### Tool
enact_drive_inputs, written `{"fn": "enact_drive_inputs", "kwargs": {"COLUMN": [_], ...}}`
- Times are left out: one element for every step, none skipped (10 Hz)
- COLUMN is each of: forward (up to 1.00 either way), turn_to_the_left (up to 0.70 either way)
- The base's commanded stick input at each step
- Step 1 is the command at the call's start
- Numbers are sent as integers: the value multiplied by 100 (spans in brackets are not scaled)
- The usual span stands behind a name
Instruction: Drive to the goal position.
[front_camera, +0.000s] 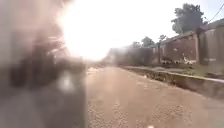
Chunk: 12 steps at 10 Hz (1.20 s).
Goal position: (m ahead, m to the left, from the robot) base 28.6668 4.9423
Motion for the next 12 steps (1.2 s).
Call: {"fn": "enact_drive_inputs", "kwargs": {"forward": [100,100,100,100,100,100,100,100,100,100,100,100], "turn_to_the_left": [0,0,0,0,0,0,0,0,0,0,0,0]}}
